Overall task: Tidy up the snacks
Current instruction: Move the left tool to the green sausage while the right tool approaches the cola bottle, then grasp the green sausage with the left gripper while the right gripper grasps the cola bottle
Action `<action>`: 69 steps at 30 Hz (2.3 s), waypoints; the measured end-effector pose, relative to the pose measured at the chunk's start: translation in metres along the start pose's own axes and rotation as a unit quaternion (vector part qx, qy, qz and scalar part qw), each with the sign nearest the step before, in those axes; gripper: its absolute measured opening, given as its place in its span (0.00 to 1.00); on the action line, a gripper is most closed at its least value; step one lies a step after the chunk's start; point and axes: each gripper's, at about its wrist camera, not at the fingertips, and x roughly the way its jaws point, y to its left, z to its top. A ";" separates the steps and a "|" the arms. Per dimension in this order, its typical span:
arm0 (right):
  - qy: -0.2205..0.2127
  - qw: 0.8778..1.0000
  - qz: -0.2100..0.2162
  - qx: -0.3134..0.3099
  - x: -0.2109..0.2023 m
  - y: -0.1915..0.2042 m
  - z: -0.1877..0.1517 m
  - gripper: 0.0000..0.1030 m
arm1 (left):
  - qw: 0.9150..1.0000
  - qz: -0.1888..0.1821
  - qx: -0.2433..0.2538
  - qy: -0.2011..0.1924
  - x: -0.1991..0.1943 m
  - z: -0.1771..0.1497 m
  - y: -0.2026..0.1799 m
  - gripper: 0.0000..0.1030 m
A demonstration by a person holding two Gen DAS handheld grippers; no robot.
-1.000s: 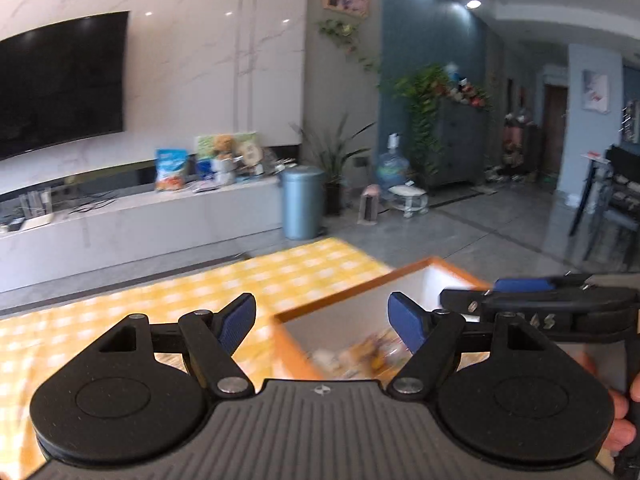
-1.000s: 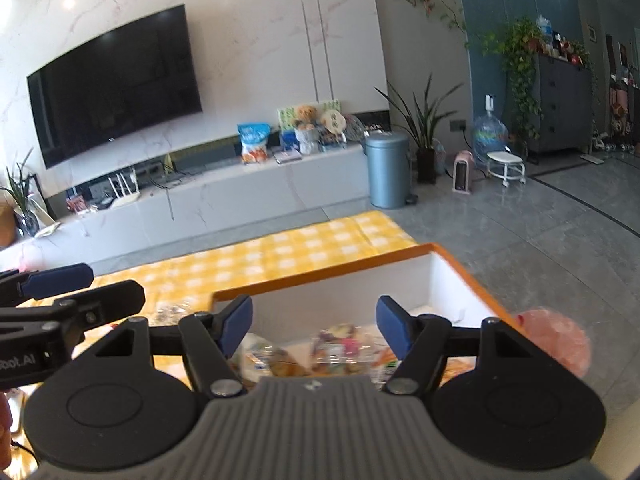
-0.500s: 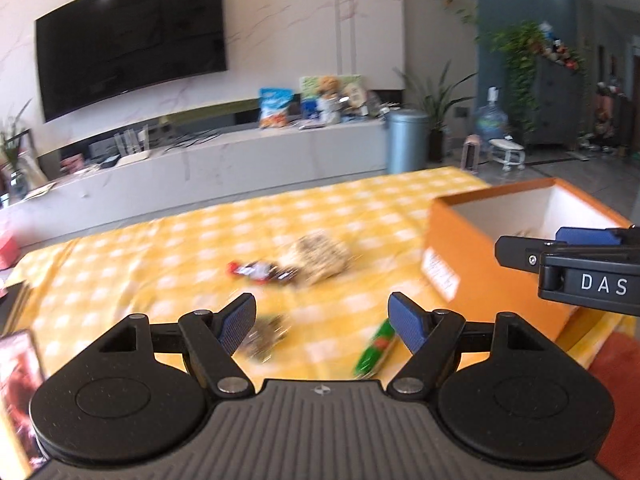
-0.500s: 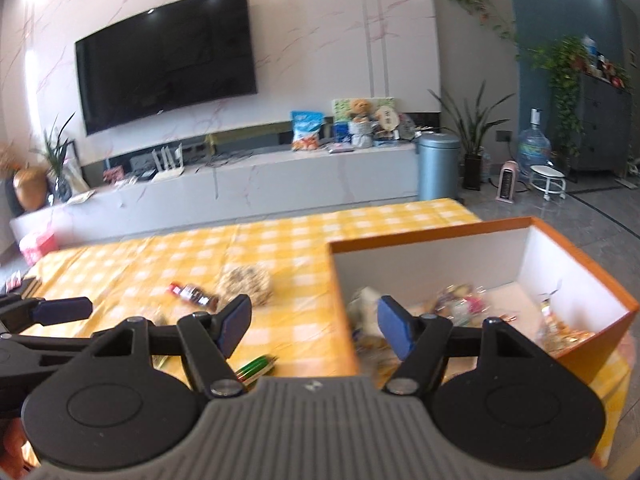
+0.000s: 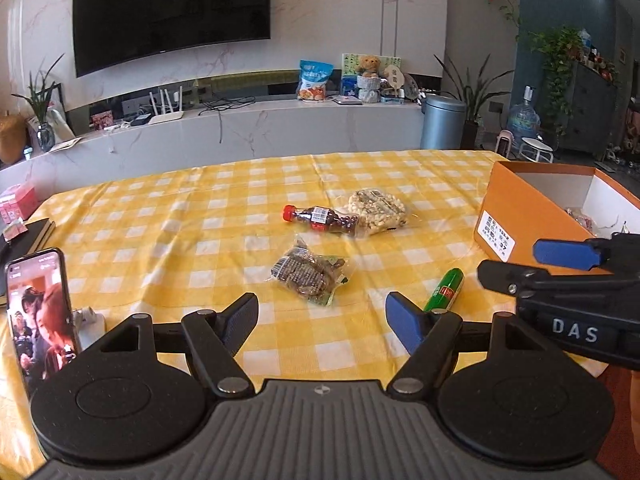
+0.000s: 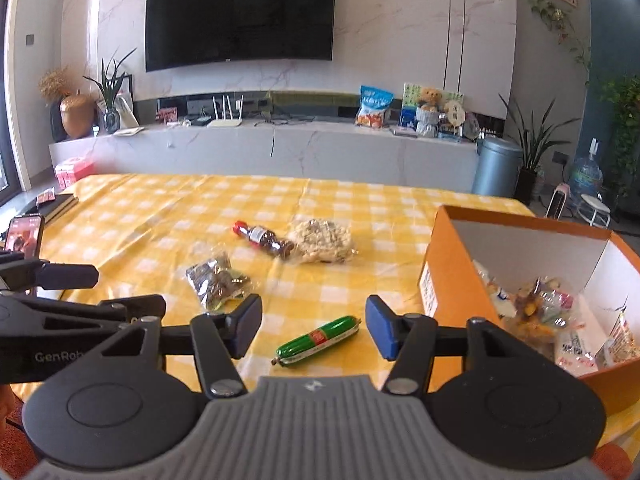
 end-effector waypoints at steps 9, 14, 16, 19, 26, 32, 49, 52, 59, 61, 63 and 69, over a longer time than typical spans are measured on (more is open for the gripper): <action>0.060 0.998 -0.016 0.029 0.036 -0.001 -0.011 0.54 | 0.999 -0.012 -0.020 0.029 0.026 -0.011 0.012 0.81; 0.067 0.997 -0.039 0.009 0.032 -0.001 -0.025 0.54 | 0.998 -0.054 -0.003 0.043 0.033 -0.015 0.001 0.77; 0.071 0.996 -0.053 0.008 0.028 -0.003 -0.032 0.53 | 0.996 -0.072 0.006 0.049 0.035 -0.017 -0.007 0.72; 0.073 0.995 -0.069 0.006 0.021 -0.007 -0.042 0.53 | 0.993 -0.099 0.031 0.057 0.041 -0.020 -0.021 0.72; 0.074 0.994 -0.082 -0.003 0.014 -0.016 -0.050 0.49 | 0.981 -0.135 0.123 0.065 0.068 -0.005 -0.054 0.65; 0.086 0.993 -0.080 0.012 0.030 -0.022 -0.050 0.40 | 0.969 -0.158 0.171 0.085 0.093 0.017 -0.075 0.62; 0.105 0.986 -0.058 0.113 0.080 -0.049 -0.043 0.09 | 0.960 -0.164 0.192 0.122 0.126 0.022 -0.083 0.44; 0.099 0.987 -0.043 0.116 0.078 -0.050 -0.045 0.09 | 0.955 -0.162 0.208 0.134 0.137 0.021 -0.090 0.43; 0.097 0.990 -0.038 0.100 0.079 -0.048 -0.047 0.14 | 0.953 -0.176 0.211 0.129 0.142 0.024 -0.102 0.30; 0.097 0.990 -0.037 0.098 0.078 -0.047 -0.047 0.15 | 0.955 -0.171 0.206 0.128 0.141 0.023 -0.102 0.25; 0.095 0.990 -0.036 0.094 0.078 -0.047 -0.046 0.15 | 0.960 -0.160 0.195 0.125 0.137 0.022 -0.099 0.24; 0.092 0.992 -0.015 0.080 0.083 -0.044 -0.035 0.16 | 0.983 -0.108 0.116 0.095 0.110 0.037 -0.061 0.24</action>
